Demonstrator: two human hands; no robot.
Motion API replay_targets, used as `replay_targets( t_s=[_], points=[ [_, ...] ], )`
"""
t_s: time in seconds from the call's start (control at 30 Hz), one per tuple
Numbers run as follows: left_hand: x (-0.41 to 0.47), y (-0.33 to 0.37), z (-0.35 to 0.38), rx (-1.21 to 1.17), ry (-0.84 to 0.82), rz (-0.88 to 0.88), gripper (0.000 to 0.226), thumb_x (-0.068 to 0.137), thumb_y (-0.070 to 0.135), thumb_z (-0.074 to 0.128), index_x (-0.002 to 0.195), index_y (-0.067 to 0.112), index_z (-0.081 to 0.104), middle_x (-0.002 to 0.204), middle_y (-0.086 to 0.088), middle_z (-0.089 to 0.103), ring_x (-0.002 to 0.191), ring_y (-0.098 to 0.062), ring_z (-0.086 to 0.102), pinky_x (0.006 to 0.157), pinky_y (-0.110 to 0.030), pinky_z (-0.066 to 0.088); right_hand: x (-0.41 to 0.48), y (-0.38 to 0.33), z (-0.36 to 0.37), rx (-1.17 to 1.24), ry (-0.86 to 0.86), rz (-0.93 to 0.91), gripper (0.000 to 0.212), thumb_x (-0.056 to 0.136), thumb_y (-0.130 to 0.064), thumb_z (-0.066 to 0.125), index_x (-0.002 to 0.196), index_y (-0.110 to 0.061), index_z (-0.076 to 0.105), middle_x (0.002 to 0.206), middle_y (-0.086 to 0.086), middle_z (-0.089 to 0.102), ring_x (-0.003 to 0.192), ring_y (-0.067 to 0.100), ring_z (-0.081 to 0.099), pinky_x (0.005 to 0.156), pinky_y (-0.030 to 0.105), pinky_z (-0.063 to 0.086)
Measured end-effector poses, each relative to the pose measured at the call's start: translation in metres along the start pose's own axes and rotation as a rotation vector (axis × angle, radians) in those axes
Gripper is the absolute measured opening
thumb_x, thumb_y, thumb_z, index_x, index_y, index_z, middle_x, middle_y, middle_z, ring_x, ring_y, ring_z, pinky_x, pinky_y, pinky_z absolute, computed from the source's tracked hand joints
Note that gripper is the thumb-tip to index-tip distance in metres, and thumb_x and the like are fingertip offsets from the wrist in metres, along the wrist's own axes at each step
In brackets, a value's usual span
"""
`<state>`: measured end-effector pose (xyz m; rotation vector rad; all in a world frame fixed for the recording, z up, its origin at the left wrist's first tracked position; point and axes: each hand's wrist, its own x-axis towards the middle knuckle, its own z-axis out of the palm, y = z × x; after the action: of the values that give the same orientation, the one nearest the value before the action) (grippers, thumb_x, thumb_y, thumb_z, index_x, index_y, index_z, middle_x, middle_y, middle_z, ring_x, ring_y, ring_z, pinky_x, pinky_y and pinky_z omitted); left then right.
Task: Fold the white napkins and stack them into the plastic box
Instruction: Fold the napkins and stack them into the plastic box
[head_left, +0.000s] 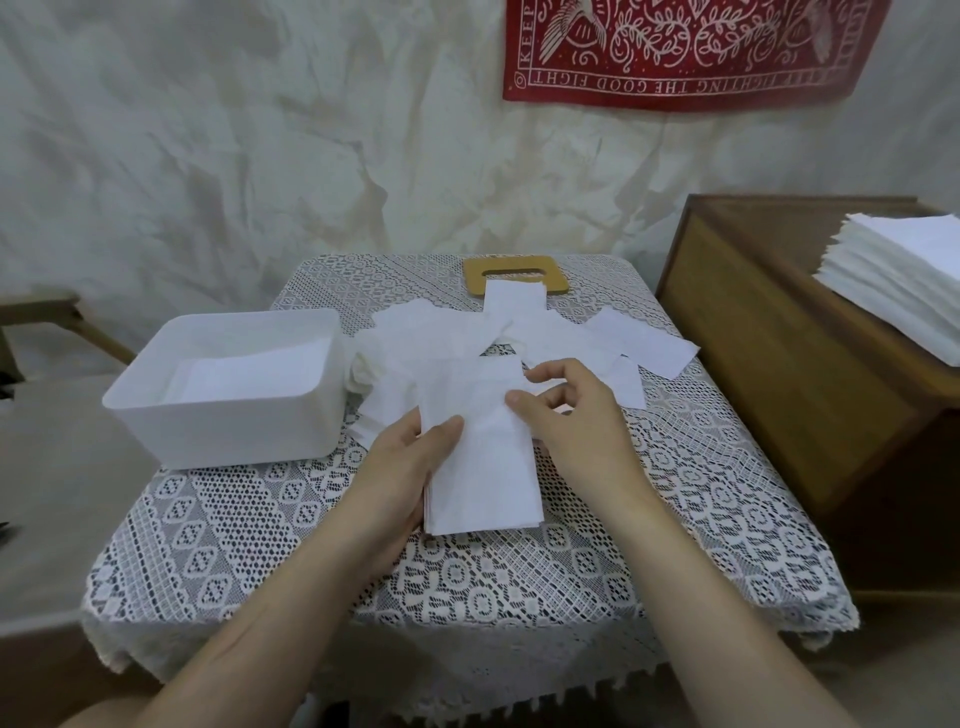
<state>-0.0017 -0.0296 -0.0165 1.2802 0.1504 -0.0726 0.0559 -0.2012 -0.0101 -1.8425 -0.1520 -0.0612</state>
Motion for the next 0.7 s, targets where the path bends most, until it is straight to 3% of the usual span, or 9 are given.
replay_targets(
  t_s=[0.1,0.17,0.23,0.33,0.53,0.7],
  points=[
    [0.001,0.002,-0.001,-0.038,0.018,0.02,0.027,0.106,0.02,0.053,0.13,0.015,0.063,0.119,-0.004,0.077,0.108,-0.023,0.075,0.083,-0.037,0.064,-0.002,-0.003,-0.002,0.01,-0.117,0.124,0.025,0.092,-0.042,0.071,0.112,-0.031,0.061,0.087,-0.004,0.068,0.068,0.008,0.064,0.064,0.029,0.049],
    [0.002,0.003,-0.002,-0.068,0.048,0.028,0.026,0.106,0.02,0.052,0.129,0.014,0.063,0.118,-0.005,0.077,0.108,-0.023,0.075,0.084,-0.038,0.062,-0.007,-0.005,0.0,0.032,-0.217,0.19,0.021,0.096,-0.039,0.067,0.113,-0.027,0.062,0.077,-0.009,0.066,0.053,0.004,0.056,0.05,0.02,0.042],
    [0.004,0.003,-0.002,-0.095,0.087,0.027,0.024,0.107,0.021,0.052,0.127,0.015,0.064,0.117,-0.005,0.078,0.106,-0.022,0.076,0.083,-0.038,0.059,-0.01,-0.004,0.003,0.092,-0.255,0.191,0.018,0.1,-0.032,0.064,0.114,-0.021,0.064,0.065,-0.006,0.061,0.045,0.006,0.05,0.044,0.02,0.039],
    [0.006,0.003,-0.002,-0.109,0.148,0.031,0.023,0.106,0.022,0.053,0.125,0.015,0.064,0.114,-0.002,0.079,0.101,-0.018,0.077,0.075,-0.032,0.061,-0.01,-0.003,0.004,0.098,-0.256,0.178,0.013,0.101,-0.03,0.061,0.11,-0.022,0.065,0.061,0.0,0.058,0.042,0.01,0.045,0.046,0.023,0.041],
    [0.007,0.003,-0.004,-0.105,0.161,0.04,0.022,0.105,0.024,0.055,0.124,0.02,0.064,0.114,0.001,0.079,0.102,-0.017,0.076,0.081,-0.038,0.059,-0.008,0.003,0.003,0.083,-0.256,0.164,0.01,0.1,-0.025,0.063,0.104,-0.018,0.07,0.051,-0.003,0.055,0.046,0.013,0.045,0.046,0.023,0.04],
    [0.01,0.0,-0.008,0.03,0.172,0.035,0.027,0.1,0.012,0.063,0.126,0.017,0.063,0.111,0.0,0.079,0.1,-0.022,0.077,0.083,-0.043,0.06,-0.006,0.003,0.001,0.072,-0.233,0.146,0.007,0.098,-0.021,0.066,0.1,-0.016,0.071,0.057,-0.004,0.06,0.045,0.008,0.048,0.046,0.022,0.041]
  ],
)
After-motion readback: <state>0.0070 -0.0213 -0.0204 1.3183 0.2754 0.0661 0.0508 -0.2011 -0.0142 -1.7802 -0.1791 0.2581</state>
